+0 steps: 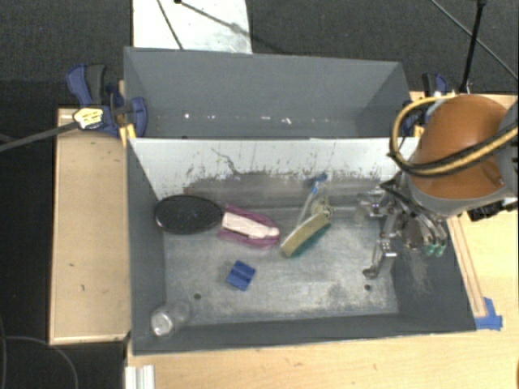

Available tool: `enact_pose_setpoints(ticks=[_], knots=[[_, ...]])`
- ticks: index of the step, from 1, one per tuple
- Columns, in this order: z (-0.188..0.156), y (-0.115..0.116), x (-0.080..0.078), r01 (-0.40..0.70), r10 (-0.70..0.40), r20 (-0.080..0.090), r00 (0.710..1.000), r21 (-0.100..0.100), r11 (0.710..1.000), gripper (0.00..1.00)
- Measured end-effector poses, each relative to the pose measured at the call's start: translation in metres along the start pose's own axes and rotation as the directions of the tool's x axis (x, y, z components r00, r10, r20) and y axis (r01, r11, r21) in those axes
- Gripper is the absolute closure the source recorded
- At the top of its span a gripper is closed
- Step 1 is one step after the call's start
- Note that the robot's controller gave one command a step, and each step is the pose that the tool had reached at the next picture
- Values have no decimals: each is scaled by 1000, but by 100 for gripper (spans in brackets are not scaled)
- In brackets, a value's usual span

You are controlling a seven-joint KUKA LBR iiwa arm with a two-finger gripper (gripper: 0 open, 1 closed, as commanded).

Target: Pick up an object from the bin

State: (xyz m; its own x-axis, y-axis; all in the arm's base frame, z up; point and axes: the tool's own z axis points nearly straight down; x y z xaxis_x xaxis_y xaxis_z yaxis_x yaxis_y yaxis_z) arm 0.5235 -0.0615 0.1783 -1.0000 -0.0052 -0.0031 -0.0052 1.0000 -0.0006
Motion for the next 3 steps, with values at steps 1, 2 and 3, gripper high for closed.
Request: enact_pose_setpoints(ticks=[1,2,3], knots=[[0,0,0,1,-1,0,1000,0,1000,100],[0,0,0,3,-3,0,1000,0,1000,0],[-186,15,-27,150,-150,12,989,2,989,0]])
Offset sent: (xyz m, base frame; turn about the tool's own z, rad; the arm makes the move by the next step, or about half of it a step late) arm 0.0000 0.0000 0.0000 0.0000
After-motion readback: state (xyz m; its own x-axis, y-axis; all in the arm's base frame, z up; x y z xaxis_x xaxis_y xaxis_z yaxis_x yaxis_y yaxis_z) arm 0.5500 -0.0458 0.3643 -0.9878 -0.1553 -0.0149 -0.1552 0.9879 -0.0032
